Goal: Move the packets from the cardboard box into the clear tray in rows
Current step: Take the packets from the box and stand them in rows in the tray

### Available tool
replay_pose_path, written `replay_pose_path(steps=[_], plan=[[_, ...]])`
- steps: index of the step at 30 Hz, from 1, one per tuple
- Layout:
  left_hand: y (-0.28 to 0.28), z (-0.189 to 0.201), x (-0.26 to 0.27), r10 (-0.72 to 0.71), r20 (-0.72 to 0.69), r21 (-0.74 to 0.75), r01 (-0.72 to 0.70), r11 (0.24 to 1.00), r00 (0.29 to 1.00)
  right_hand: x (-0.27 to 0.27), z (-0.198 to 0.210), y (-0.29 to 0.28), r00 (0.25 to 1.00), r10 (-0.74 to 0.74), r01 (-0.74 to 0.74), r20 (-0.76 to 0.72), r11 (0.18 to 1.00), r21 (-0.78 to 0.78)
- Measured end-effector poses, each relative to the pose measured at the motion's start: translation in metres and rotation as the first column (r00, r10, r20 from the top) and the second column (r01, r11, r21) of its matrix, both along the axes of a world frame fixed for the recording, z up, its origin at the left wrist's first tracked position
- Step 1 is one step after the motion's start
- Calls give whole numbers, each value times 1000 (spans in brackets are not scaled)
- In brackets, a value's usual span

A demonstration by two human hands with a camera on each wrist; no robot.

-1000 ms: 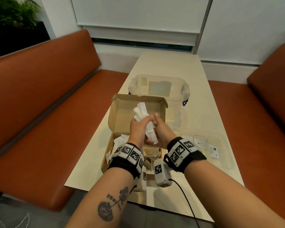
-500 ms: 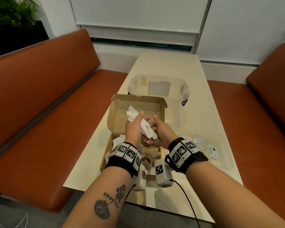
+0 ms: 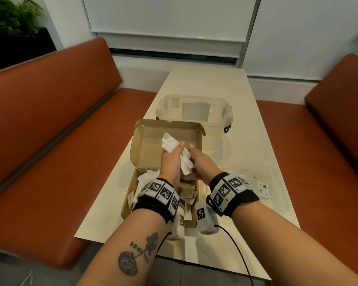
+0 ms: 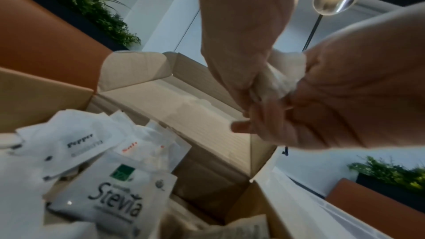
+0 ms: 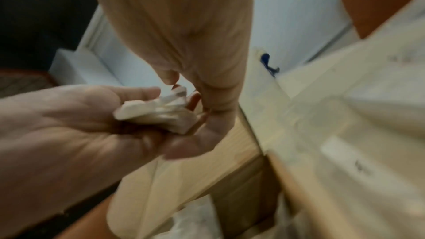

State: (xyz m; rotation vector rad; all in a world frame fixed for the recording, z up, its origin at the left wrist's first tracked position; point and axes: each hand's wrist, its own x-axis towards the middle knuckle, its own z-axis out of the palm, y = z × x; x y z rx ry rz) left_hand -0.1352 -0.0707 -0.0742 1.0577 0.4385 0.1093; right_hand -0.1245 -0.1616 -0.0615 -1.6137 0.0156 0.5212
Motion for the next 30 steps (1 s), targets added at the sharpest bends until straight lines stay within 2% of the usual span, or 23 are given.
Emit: replay_pose_path(steps=[2,4,6,13,16,19,22,26,30], plan=[[1,-3,0,-41,-11,15,41,999,999,5,-2,-6,987,-45,70,157,986,-152],[-1,-5,-1,-86,-24,14,86,996,996,10,-3,-12,954,-101,150,281,976,-160],[-5,-5,-3,-143,-37,28,144,989,989,12,0,-18,942,-95,145,322,980,-137],[-19,0,-2,-247,-53,82,251,965,968,9,3,-46,970,-43,51,241,998,-29],[-28,0,1,-273,-87,150,283,947,958,5,1,-59,988,-54,46,146,997,55],[-41,-2,5,-299,-136,220,323,920,944,2,-3,-70,988,-95,83,121,992,94],[-55,-2,7,-318,-178,215,352,911,931,1,-9,-82,973,-157,151,169,987,51],[-69,-5,11,-321,-210,243,367,898,924,2,-13,-100,949,-275,267,157,961,68],[-78,-10,14,-319,-228,266,374,888,920,1,-16,-112,950,-268,269,157,963,14]])
